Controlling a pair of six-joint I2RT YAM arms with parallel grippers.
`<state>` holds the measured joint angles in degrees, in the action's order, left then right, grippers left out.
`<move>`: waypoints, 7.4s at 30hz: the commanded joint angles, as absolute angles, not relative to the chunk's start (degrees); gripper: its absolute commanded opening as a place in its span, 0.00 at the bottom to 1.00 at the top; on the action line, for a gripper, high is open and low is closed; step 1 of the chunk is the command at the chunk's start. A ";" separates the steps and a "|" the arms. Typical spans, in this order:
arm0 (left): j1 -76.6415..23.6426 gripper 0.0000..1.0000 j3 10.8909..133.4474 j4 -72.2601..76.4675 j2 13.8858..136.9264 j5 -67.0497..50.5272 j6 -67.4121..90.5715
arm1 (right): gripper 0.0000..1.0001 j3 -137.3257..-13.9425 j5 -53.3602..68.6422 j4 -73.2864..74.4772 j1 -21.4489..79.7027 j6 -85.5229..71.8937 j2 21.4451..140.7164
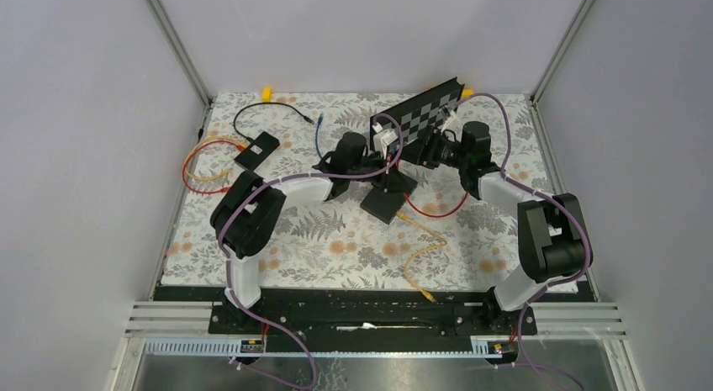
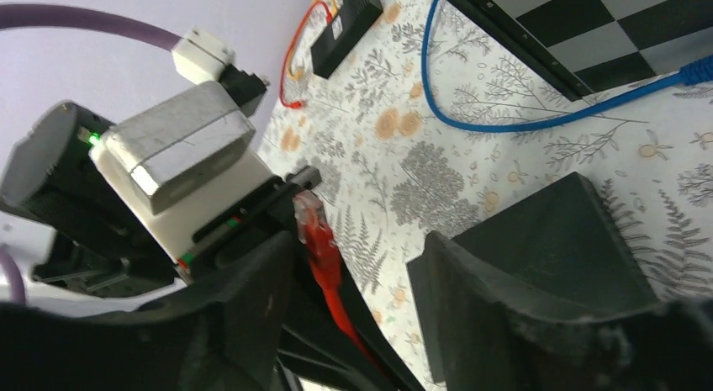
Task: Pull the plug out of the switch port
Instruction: Place the connector at the center of the board, then pull the connector from the switch port.
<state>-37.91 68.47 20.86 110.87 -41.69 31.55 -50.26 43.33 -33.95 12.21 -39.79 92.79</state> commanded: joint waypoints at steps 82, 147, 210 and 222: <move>-12.90 0.99 62.87 -6.18 90.24 -27.95 -17.80 | 0.70 -64.97 56.08 9.37 0.46 -5.93 95.74; -40.45 0.87 57.54 4.75 108.59 -20.72 -7.01 | 0.46 -64.18 55.59 20.45 12.57 8.21 118.24; -40.67 0.86 55.08 7.32 106.47 -22.76 -7.32 | 0.39 -73.89 60.07 36.46 11.40 19.58 127.26; -40.72 0.86 54.56 7.84 106.15 -23.61 -7.38 | 0.35 -73.91 60.47 37.00 11.34 20.39 127.23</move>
<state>-40.05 55.48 9.76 106.56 -19.97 -8.78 -74.08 63.57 34.09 10.81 18.72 125.01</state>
